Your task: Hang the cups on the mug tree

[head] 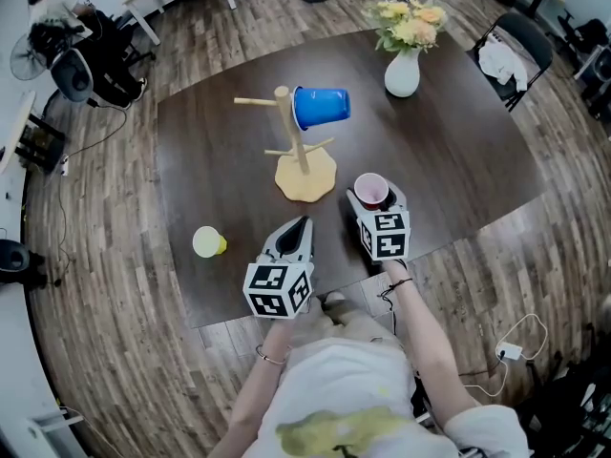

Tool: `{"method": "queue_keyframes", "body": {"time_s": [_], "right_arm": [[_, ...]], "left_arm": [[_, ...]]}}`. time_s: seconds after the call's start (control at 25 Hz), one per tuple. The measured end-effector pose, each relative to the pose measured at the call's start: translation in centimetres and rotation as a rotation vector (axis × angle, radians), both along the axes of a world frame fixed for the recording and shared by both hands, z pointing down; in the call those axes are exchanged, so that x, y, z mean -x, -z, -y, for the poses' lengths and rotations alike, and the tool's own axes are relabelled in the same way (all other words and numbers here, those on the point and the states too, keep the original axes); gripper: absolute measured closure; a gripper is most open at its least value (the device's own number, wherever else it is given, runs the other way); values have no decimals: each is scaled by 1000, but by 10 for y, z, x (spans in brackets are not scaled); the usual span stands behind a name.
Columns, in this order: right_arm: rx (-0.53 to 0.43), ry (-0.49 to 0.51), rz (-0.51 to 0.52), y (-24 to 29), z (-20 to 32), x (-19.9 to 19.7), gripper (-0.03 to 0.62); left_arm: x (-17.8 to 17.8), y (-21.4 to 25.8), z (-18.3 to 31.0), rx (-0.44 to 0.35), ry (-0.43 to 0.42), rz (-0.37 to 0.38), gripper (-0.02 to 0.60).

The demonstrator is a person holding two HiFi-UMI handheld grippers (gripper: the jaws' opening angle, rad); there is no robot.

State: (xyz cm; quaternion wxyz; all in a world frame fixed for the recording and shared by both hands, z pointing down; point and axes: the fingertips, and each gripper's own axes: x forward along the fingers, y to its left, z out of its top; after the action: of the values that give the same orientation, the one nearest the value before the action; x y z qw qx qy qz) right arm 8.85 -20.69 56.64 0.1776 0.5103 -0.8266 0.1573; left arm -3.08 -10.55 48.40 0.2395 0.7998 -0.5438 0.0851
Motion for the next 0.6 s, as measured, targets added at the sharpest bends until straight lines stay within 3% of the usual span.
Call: {"method": "queue_keyframes", "body": {"time_s": [0.32,0.6], "right_arm": [[-40,19,57,27,-12,29,272],[-39,34,118,44,-23,75,272]], "left_arm": [[10,7,-6,-20,-22,-3,558],[42,17,-7,-40,-18,-12,558]]}}
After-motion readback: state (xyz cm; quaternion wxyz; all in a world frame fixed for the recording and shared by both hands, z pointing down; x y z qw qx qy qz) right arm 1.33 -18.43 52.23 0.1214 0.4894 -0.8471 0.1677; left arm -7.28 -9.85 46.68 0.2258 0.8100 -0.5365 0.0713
